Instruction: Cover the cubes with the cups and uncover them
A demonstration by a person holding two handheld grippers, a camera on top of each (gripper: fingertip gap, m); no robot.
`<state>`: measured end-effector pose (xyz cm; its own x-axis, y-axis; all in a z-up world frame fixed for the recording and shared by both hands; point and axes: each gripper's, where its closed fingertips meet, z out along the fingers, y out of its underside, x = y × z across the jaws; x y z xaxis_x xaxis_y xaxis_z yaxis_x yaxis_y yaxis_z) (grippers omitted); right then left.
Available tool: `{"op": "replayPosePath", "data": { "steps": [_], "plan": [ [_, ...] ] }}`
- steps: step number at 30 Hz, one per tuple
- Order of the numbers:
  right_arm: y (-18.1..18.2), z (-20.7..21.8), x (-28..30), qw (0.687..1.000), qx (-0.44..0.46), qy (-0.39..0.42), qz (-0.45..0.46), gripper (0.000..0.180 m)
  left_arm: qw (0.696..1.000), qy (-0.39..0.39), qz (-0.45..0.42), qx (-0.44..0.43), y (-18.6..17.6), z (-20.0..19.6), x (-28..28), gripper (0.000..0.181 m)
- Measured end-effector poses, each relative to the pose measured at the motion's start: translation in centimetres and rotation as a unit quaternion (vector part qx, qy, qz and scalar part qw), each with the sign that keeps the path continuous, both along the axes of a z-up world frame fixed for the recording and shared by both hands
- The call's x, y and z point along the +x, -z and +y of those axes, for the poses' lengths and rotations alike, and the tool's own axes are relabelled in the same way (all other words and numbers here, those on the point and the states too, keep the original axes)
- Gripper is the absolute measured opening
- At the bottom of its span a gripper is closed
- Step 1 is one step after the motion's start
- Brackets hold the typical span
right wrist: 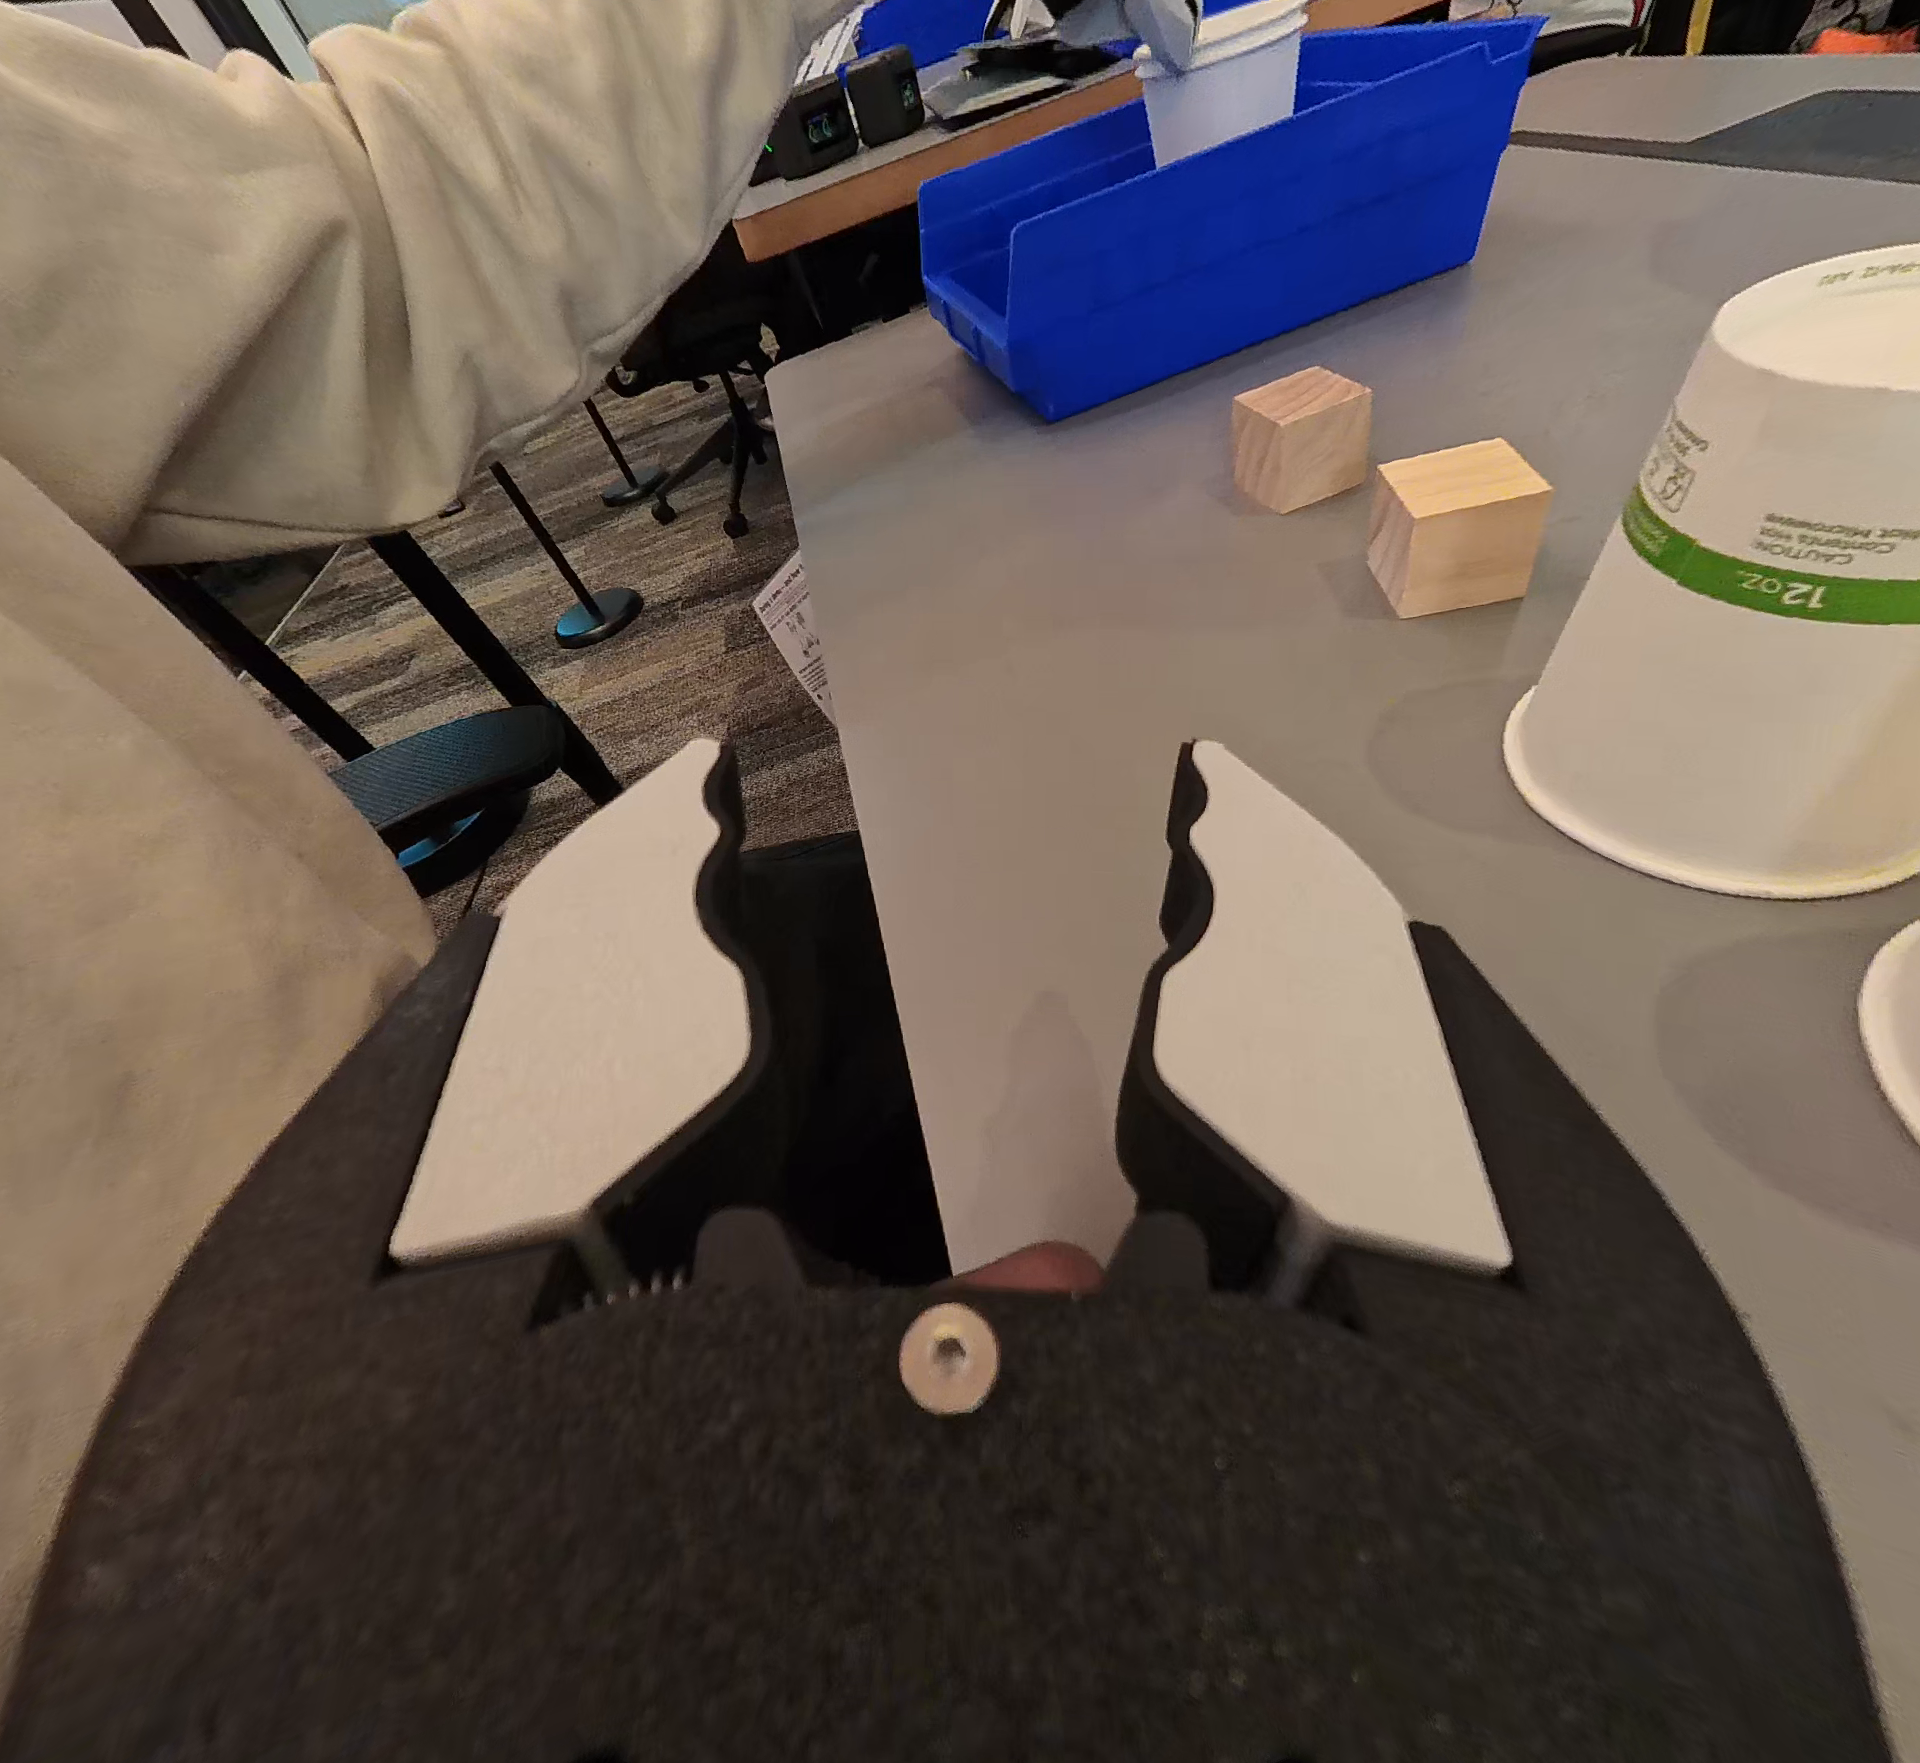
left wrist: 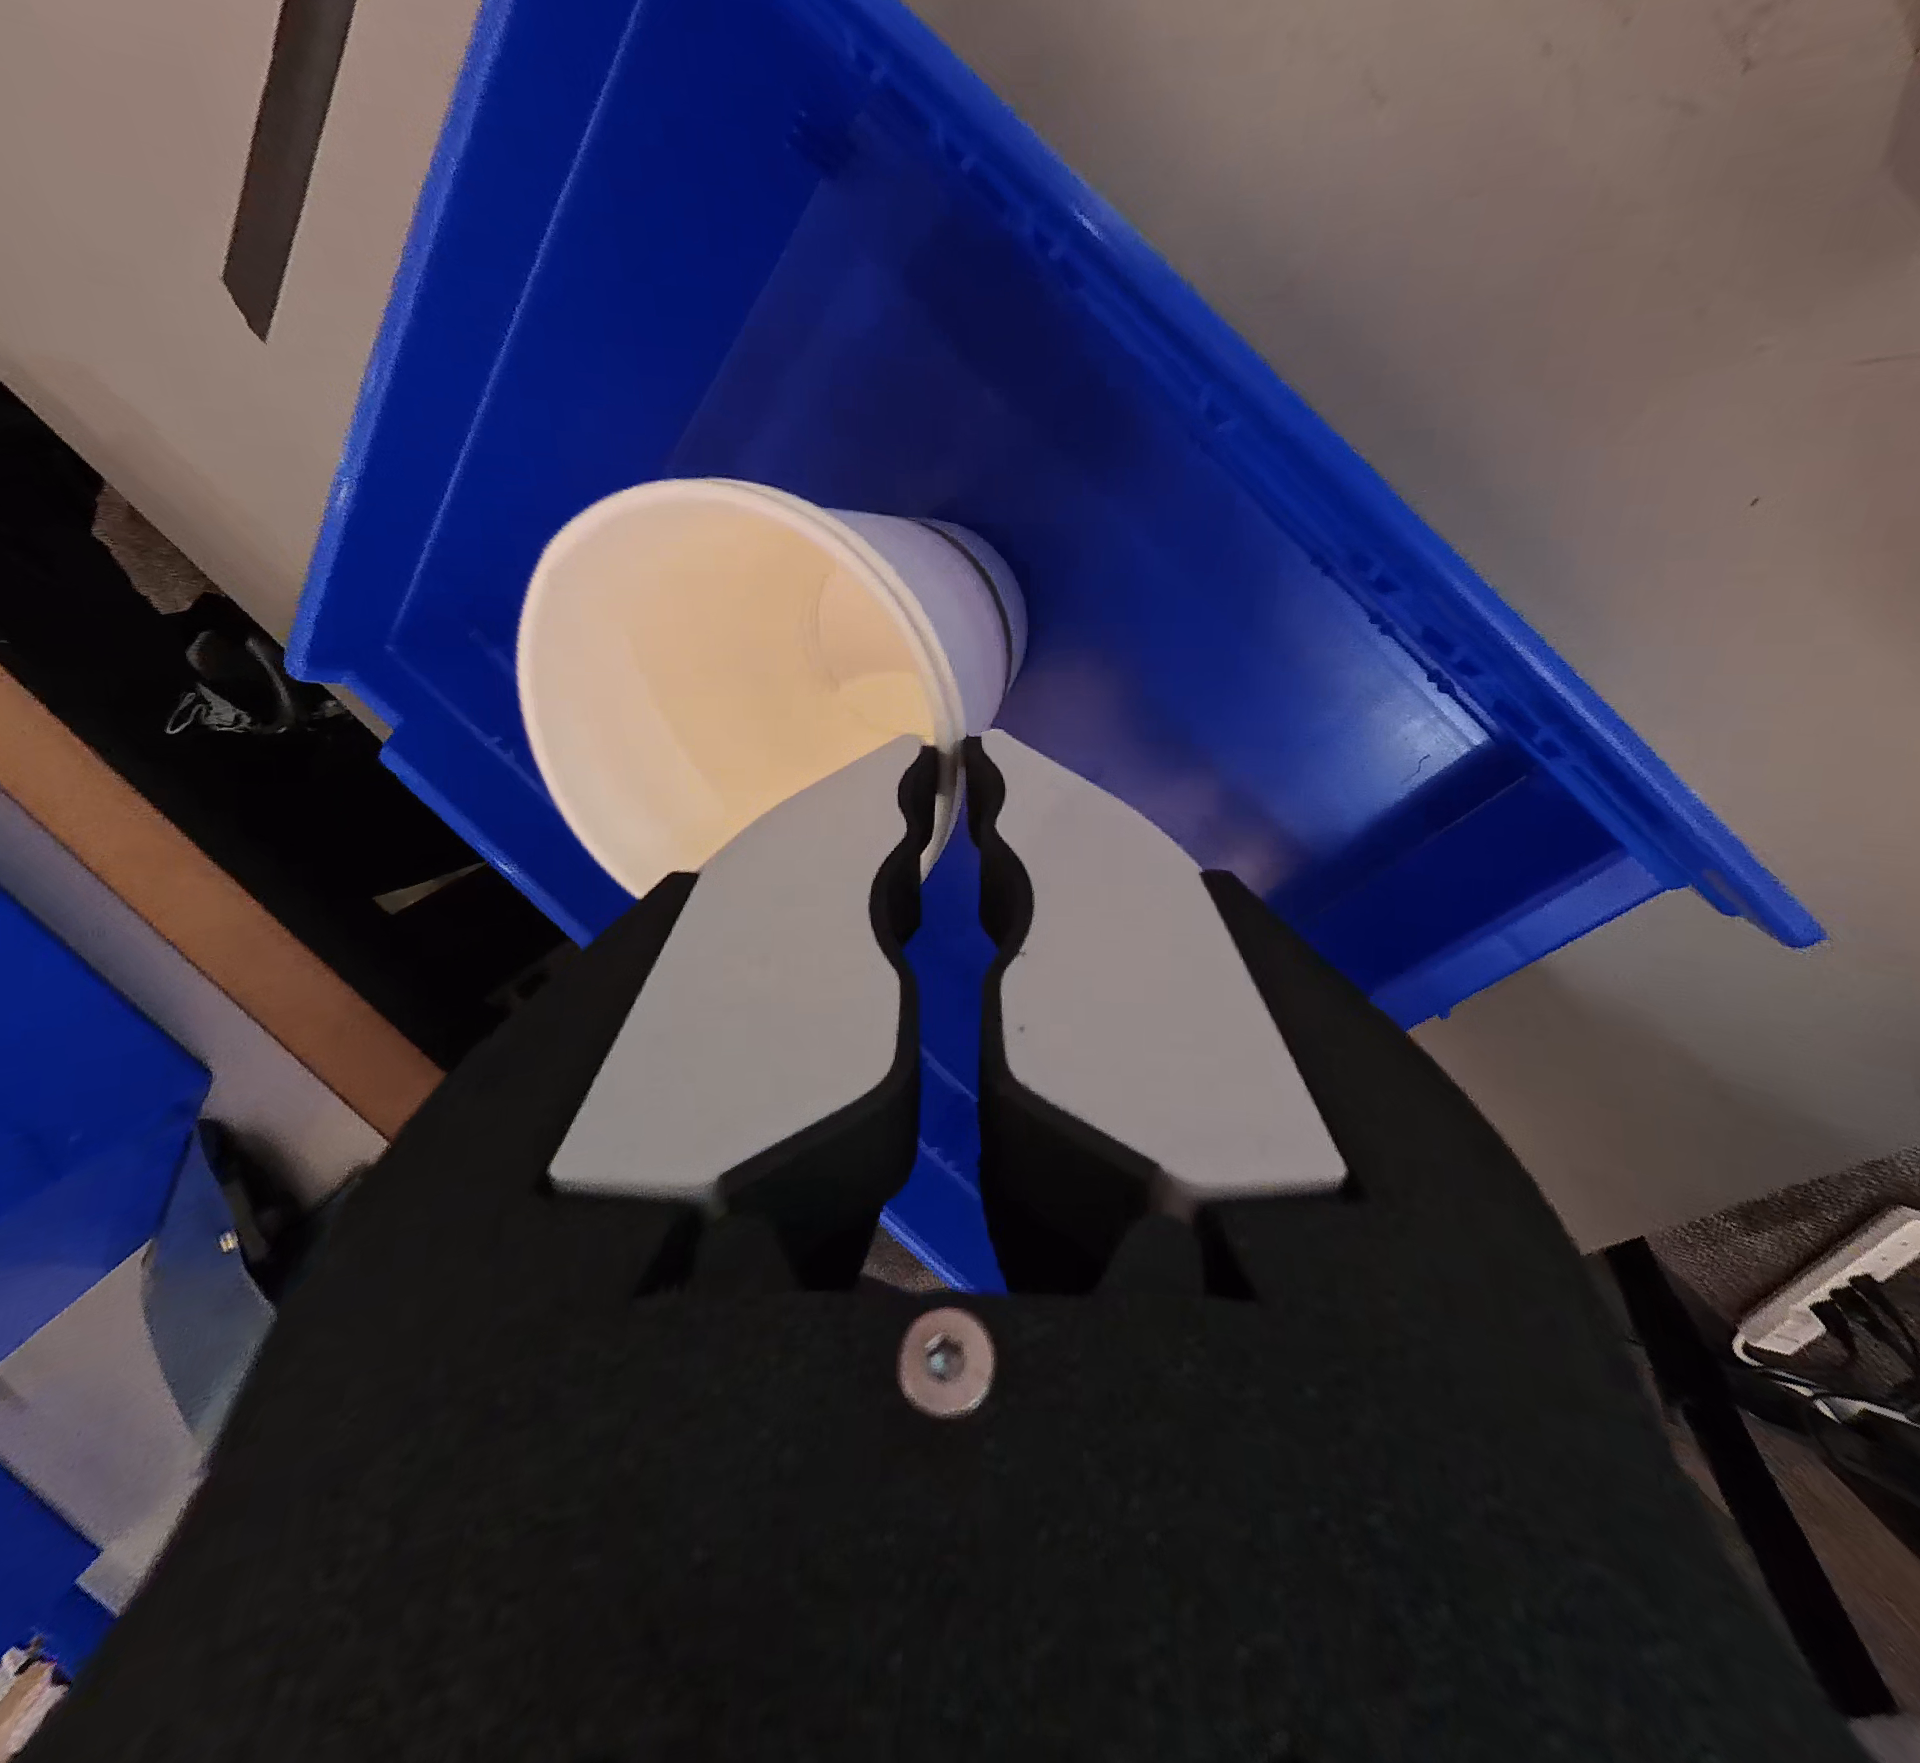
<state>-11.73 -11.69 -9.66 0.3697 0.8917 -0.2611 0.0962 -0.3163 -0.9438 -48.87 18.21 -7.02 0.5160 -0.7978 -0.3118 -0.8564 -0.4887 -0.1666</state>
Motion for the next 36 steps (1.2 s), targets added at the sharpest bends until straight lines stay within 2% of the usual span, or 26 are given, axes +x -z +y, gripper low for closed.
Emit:
{"op": "replayPosePath", "data": {
  "steps": [1, 10, 28, 32, 36],
  "plan": [
    [0.0, -0.1, 0.0, 1.000, 0.000, -0.001, 0.000, 0.078, 1.000, 0.001, -0.002, -0.003, 0.0, 0.0, 0.1, 0.006],
    [0.1, -0.3, -0.1, 1.000, -0.004, -0.009, -0.002, 0.078, 1.000, 0.002, -0.006, -0.020, 0.9, -0.4, 0.2, 0.006],
    [0.4, -0.9, -0.7, 1.000, -0.007, -0.026, -0.014, 0.076, 1.000, 0.003, -0.028, 0.010, -1.9, -0.4, -0.4, 0.004],
    [0.4, -1.0, -0.8, 0.999, -0.007, -0.029, -0.014, 0.076, 0.999, 0.003, -0.043, -0.004, -2.3, -0.7, -0.5, 0.004],
    [0.6, -1.1, -0.9, 0.999, -0.012, -0.033, -0.013, 0.075, 0.997, 0.001, -0.061, -0.037, -1.1, -1.2, -0.5, 0.004]
  ]
}}
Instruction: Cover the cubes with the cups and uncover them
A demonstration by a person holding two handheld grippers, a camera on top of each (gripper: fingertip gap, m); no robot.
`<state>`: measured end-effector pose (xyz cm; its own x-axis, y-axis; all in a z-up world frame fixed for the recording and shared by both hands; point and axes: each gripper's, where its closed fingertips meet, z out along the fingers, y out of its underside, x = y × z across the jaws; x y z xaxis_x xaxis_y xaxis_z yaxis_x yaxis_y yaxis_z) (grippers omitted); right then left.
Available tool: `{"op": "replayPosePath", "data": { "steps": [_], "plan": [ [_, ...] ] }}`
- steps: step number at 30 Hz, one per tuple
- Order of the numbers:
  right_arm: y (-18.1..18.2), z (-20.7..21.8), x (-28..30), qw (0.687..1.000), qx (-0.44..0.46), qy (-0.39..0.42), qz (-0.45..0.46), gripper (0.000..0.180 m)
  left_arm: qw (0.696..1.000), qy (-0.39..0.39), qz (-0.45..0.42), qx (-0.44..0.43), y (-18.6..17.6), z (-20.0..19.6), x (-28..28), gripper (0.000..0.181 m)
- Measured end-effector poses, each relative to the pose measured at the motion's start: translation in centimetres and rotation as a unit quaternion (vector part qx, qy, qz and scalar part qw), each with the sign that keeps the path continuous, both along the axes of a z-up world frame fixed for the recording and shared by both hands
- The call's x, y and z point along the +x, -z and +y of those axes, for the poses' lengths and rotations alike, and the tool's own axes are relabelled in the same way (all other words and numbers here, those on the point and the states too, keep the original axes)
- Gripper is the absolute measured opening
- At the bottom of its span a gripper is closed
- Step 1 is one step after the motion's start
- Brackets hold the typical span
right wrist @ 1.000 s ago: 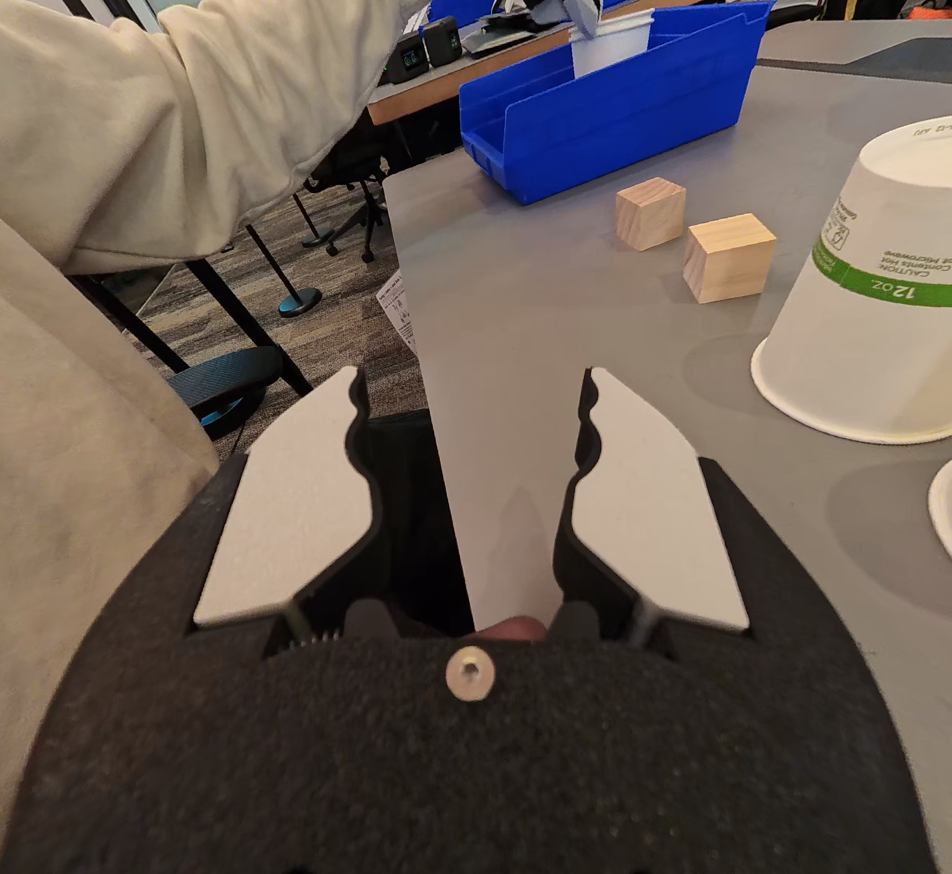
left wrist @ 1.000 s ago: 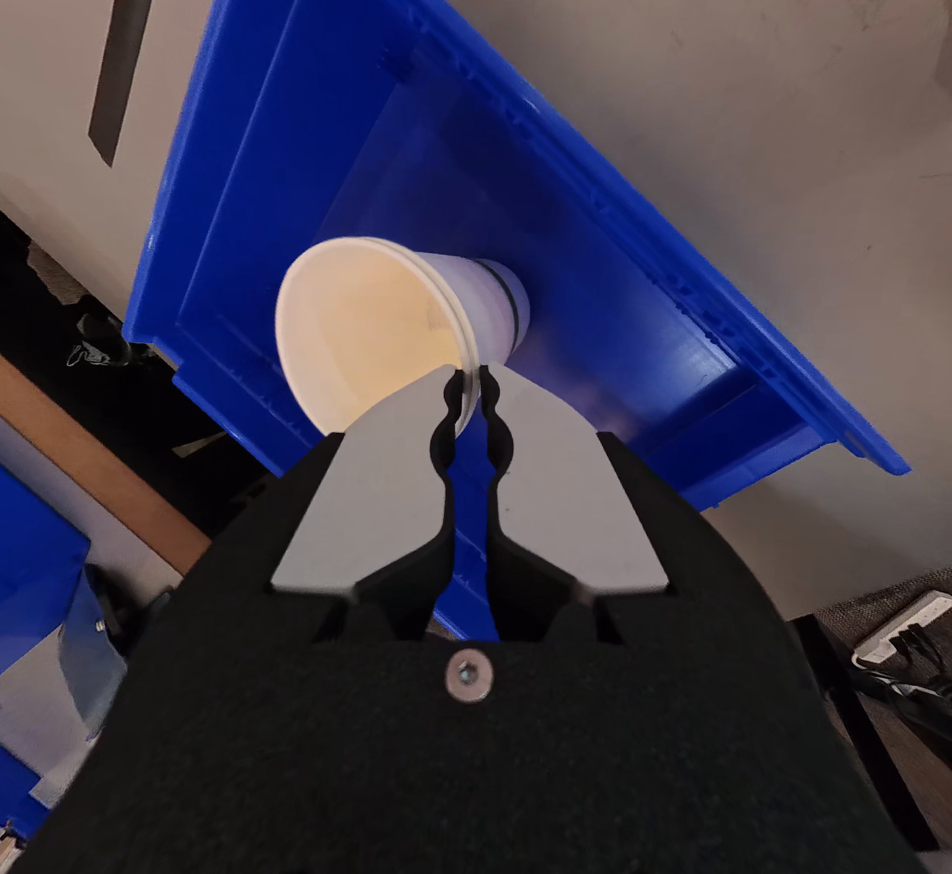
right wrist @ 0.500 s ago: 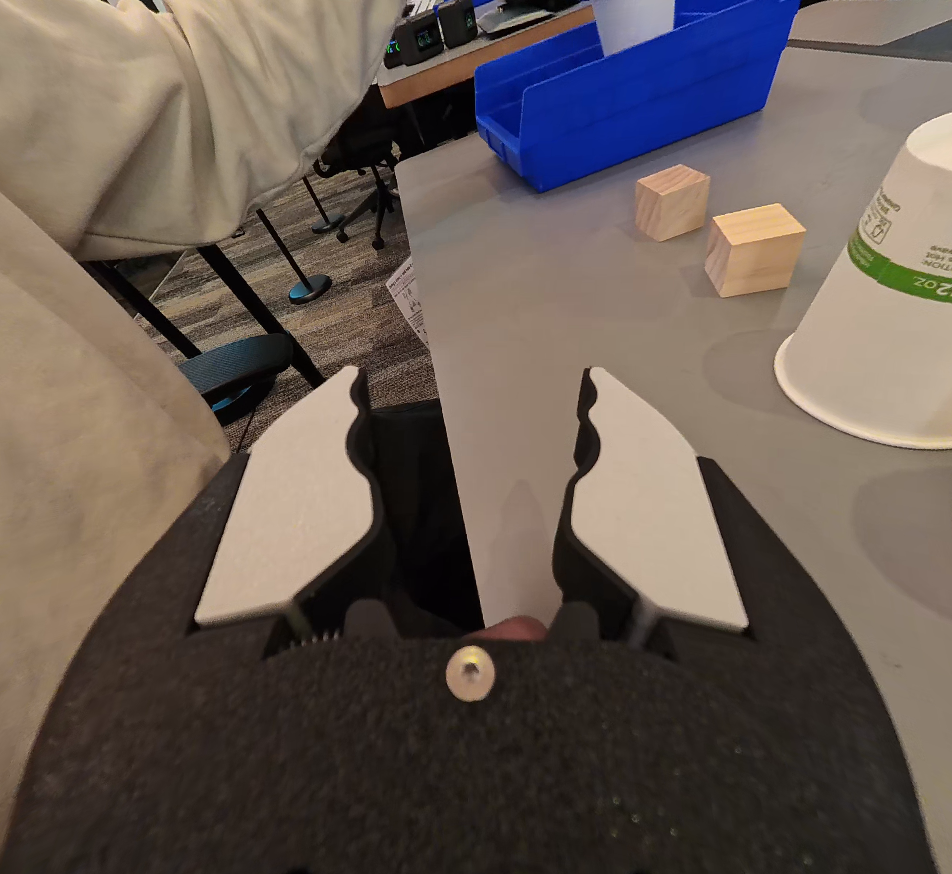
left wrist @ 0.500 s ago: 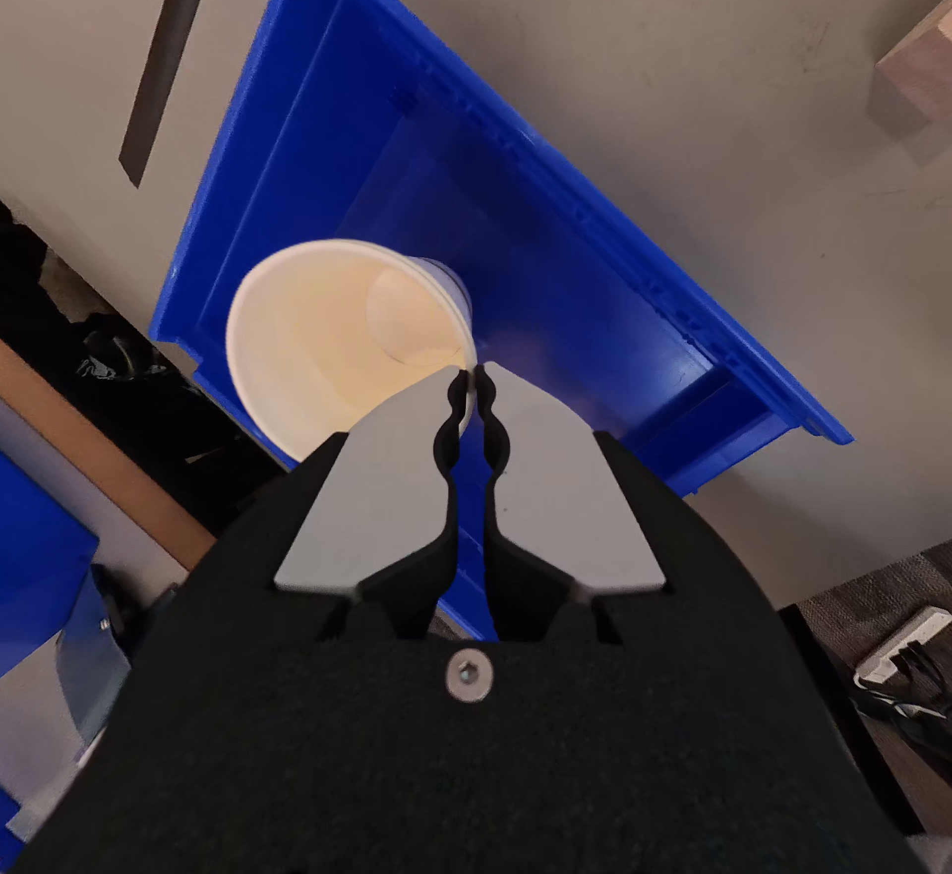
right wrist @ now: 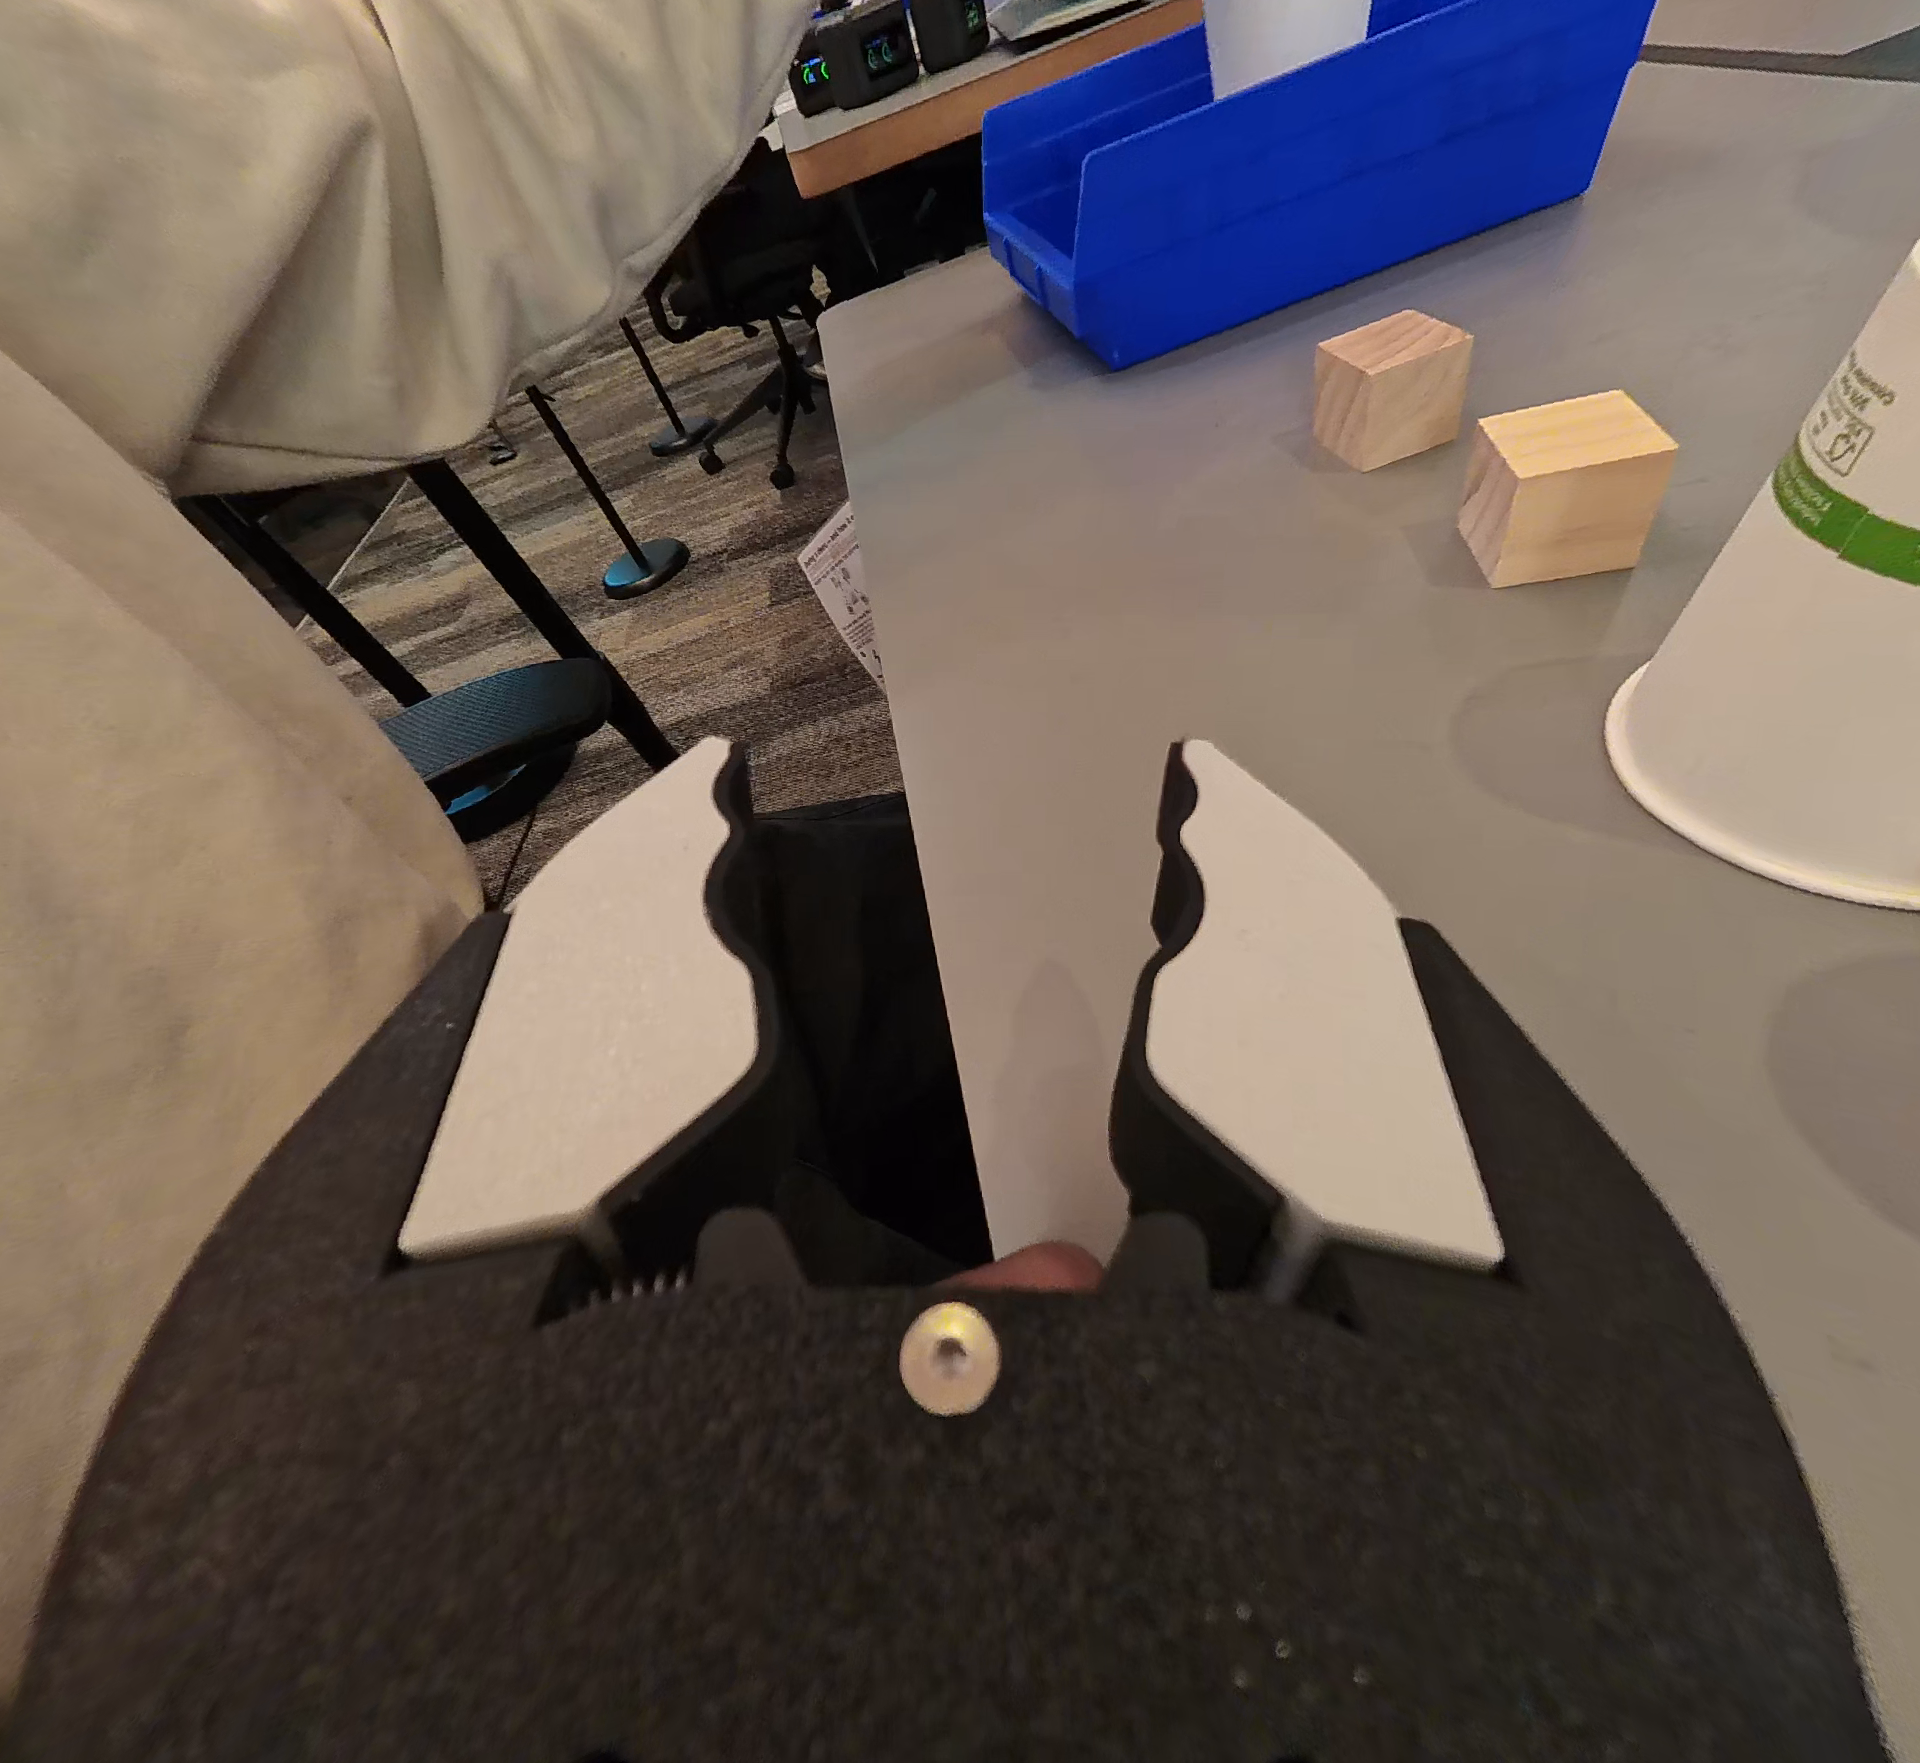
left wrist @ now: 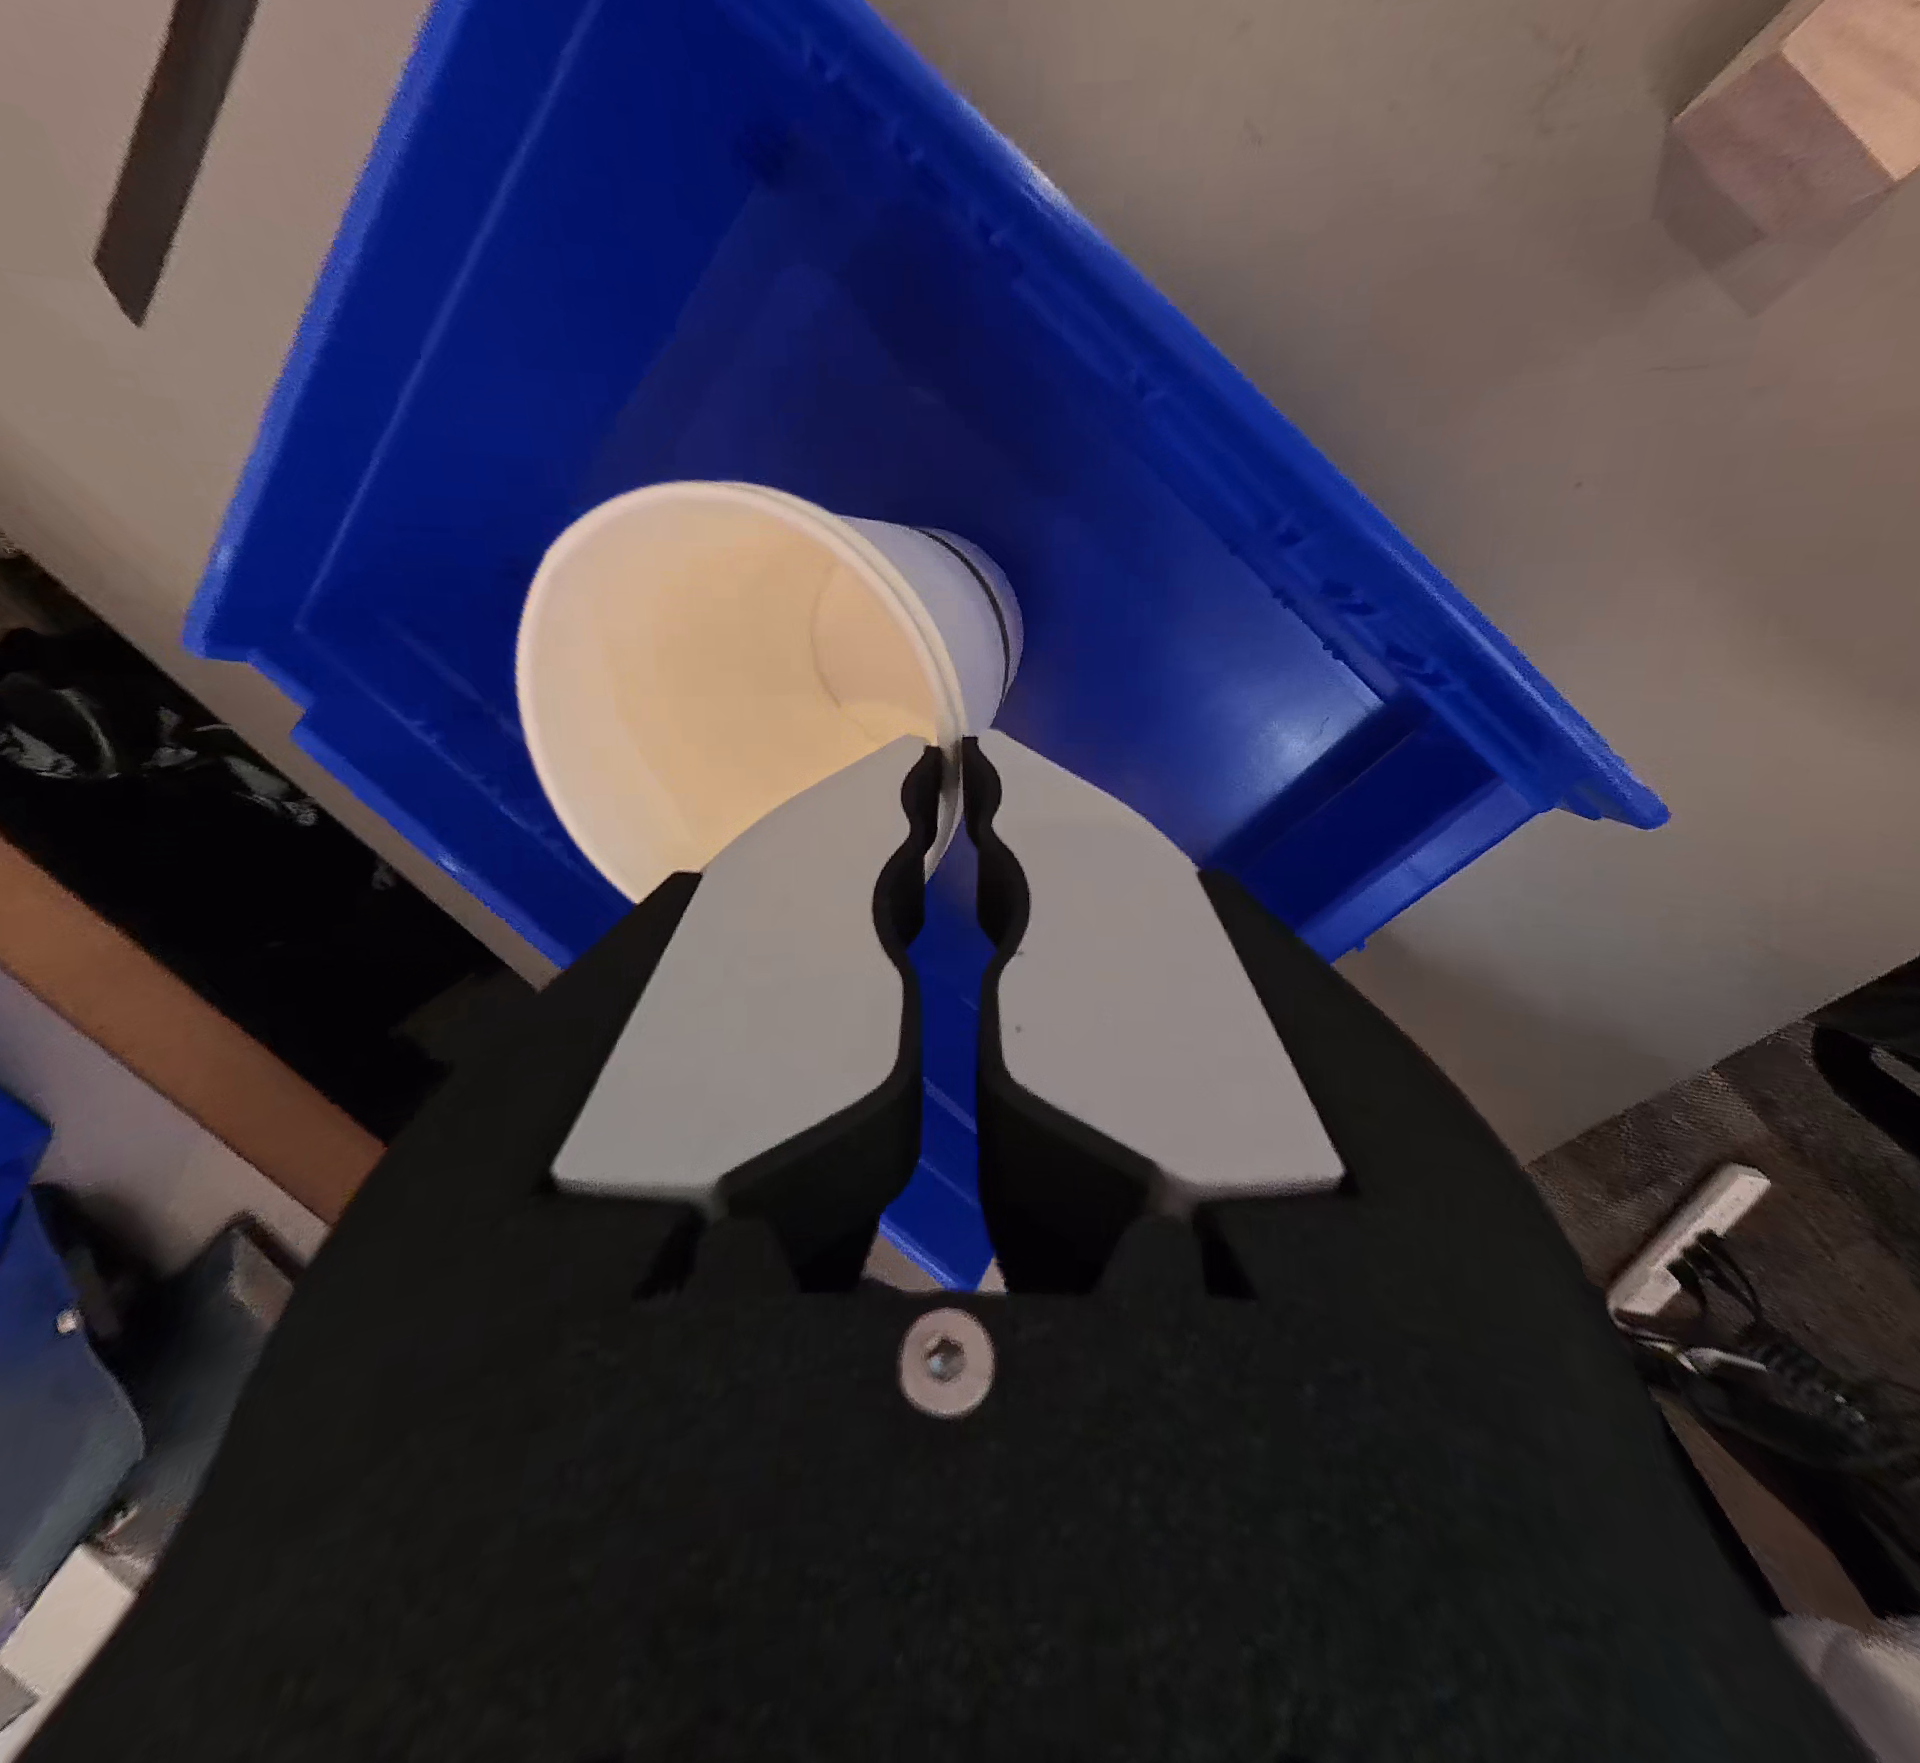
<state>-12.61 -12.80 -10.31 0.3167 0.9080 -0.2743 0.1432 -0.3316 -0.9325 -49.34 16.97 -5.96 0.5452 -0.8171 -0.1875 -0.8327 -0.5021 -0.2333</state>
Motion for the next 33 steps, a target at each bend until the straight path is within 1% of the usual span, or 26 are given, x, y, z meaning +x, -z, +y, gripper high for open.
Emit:
{"op": "replayPosePath", "data": {
  "steps": [5, 8, 11, 20, 26, 30, 33],
  "plan": [
    [0.2, -0.3, -0.3, 1.000, -0.002, -0.007, -0.005, 0.075, 0.999, -0.009, -0.023, -0.029, 1.2, -0.4, -0.1, 0.004],
    [0.3, -0.3, -0.3, 1.000, -0.002, -0.009, -0.008, 0.075, 0.998, -0.017, -0.045, -0.029, 0.6, -0.3, -0.1, 0.004],
    [0.3, -0.4, -0.3, 1.000, -0.002, -0.010, -0.010, 0.075, 0.998, -0.015, -0.061, -0.027, -0.7, -0.4, 0.0, 0.004],
    [0.1, -0.1, -0.3, 1.000, 0.005, -0.003, -0.008, 0.073, 0.999, -0.004, -0.028, 0.018, -5.3, -0.3, -0.5, 0.004],
    [-0.6, 0.6, 0.3, 1.000, 0.017, 0.016, 0.004, 0.073, 0.997, 0.035, -0.031, 0.058, -8.6, -1.8, 1.6, 0.003],
    [-1.9, 2.7, 0.8, 0.997, 0.033, 0.054, 0.032, 0.074, 0.991, 0.063, -0.058, 0.103, -11.0, -2.7, 3.5, 0.004],
    [-4.6, 4.9, 0.8, 0.991, 0.036, 0.082, 0.100, 0.073, 0.978, 0.098, -0.117, 0.139, -13.6, -3.8, 6.4, 0.004]
  ]
}}
